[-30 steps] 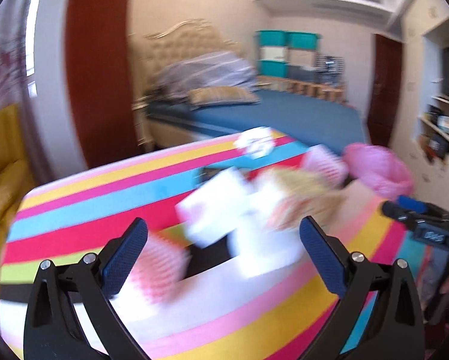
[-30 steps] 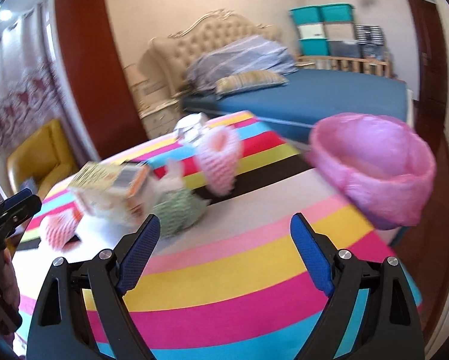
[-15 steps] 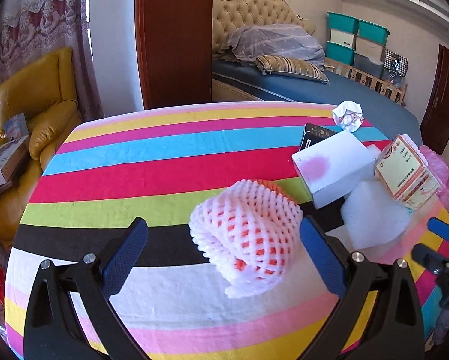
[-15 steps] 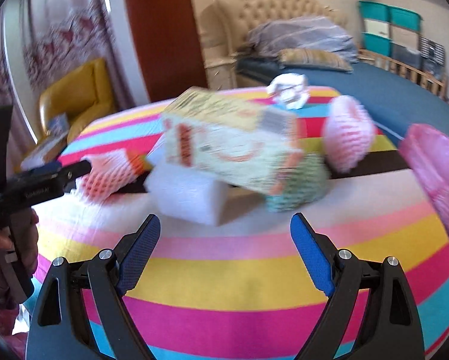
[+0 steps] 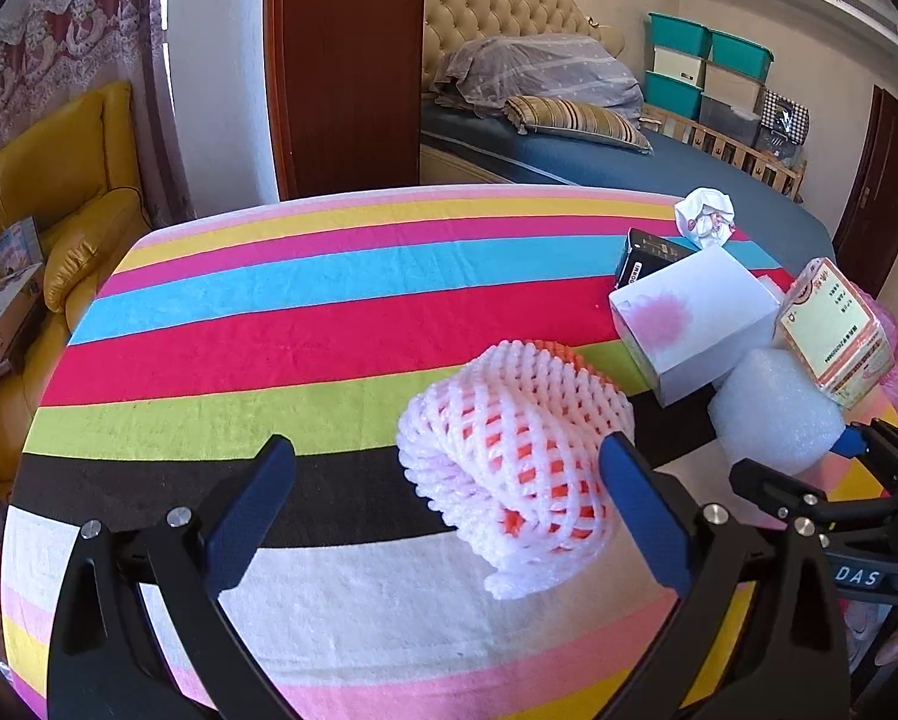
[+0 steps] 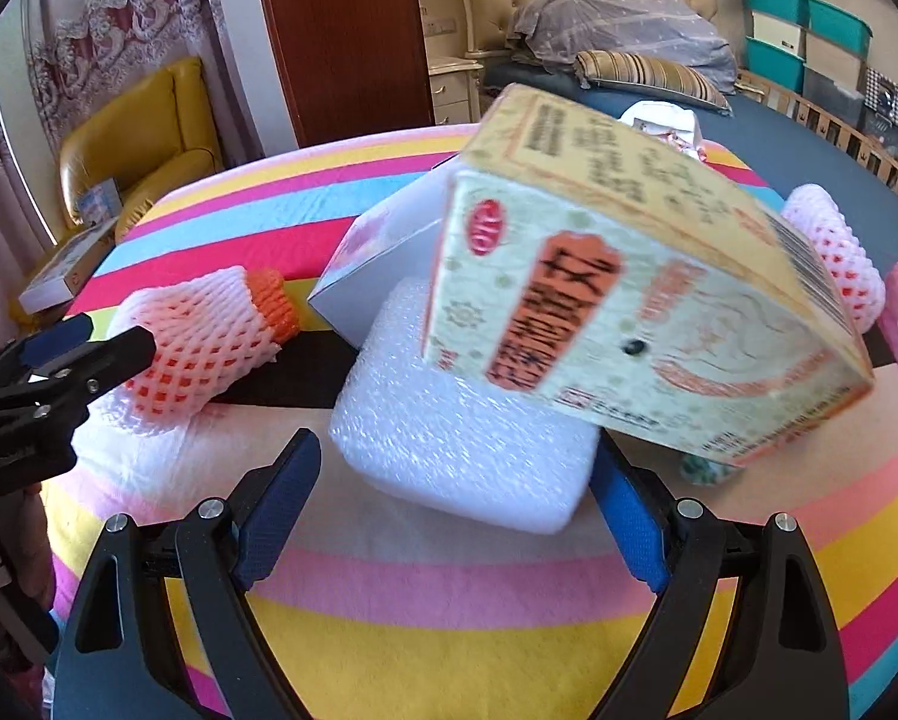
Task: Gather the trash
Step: 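Grasp the pink foam fruit net with the left tool while the right tool holds a foam block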
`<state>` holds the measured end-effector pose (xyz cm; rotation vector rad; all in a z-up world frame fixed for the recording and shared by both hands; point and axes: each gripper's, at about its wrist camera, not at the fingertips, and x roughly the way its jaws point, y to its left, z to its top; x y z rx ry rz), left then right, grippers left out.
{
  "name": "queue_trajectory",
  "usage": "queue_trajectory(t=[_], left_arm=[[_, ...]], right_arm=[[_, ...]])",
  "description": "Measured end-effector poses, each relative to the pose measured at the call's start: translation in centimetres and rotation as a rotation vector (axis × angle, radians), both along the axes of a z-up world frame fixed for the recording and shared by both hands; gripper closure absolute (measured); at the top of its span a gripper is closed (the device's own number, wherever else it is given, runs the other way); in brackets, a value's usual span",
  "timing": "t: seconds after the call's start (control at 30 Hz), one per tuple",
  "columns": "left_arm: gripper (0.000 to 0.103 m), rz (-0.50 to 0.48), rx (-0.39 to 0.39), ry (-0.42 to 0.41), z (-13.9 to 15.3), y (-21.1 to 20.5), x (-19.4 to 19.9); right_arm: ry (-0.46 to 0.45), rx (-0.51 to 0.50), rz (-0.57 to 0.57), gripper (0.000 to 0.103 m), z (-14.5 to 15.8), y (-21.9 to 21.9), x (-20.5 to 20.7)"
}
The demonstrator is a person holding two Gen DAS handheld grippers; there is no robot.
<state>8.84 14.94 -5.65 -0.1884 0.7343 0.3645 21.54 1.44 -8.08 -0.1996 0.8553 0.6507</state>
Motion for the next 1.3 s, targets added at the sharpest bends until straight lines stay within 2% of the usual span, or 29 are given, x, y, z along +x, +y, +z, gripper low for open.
queue_trajectory(t=[0.23, 0.3, 0.37, 0.47, 0.67, 0.93, 1.03, 1.17, 1.23, 1.27, 1.3], left_arm=[[0.005, 0.0, -0.018, 0.002, -0.4, 0.2, 0.3], [0.005, 0.001, -0.021, 0.003, -0.5, 0.3, 0.3], [0.005, 0.004, -0.022, 0.002, -0.4, 0.3, 0.3], [0.005, 0.006, -0.025, 0.003, -0.5, 0.3, 0.4], [0.005, 0.009, -0.026, 0.009, -0.7, 0.1, 0.5], [0.005, -0.008, -0.047, 0.036, -1.2, -0.2, 1.6], [0.005, -0.031, -0.055, 0.049, -1.5, -0.7, 2.6], [0.005, -0.067, -0.042, 0.072, -2.0, -1.9, 4.3], [0.018, -0.085, -0.03, 0.068, -2.0, -2.6, 4.8], [0.039, -0.104, -0.03, 0.063, -2.0, -2.9, 4.8], [0.045, -0.122, -0.035, 0.056, -1.9, -3.2, 4.9]], right_arm=[[0.009, -0.012, -0.013, 0.02, -0.1, 0.3, 0.3], [0.005, -0.011, -0.009, 0.023, -0.1, 0.4, 0.1], [-0.003, -0.012, -0.001, 0.035, -0.1, 0.5, -0.2], [0.002, 0.013, 0.023, 0.037, 0.1, 0.1, -0.5], [-0.036, 0.038, 0.101, 0.037, 1.0, -0.5, -2.4], [-0.074, 0.115, 0.148, 0.037, 2.8, -3.0, -4.7], [-0.108, 0.125, 0.15, 0.037, 3.3, -4.0, -5.5], [-0.103, 0.134, 0.124, 0.037, 3.1, -5.0, -5.4], [-0.096, 0.142, 0.112, 0.037, 3.1, -5.5, -5.3], [-0.094, 0.147, 0.108, 0.037, 3.1, -5.7, -5.2], [-0.096, 0.152, 0.106, 0.037, 3.1, -5.8, -5.2]])
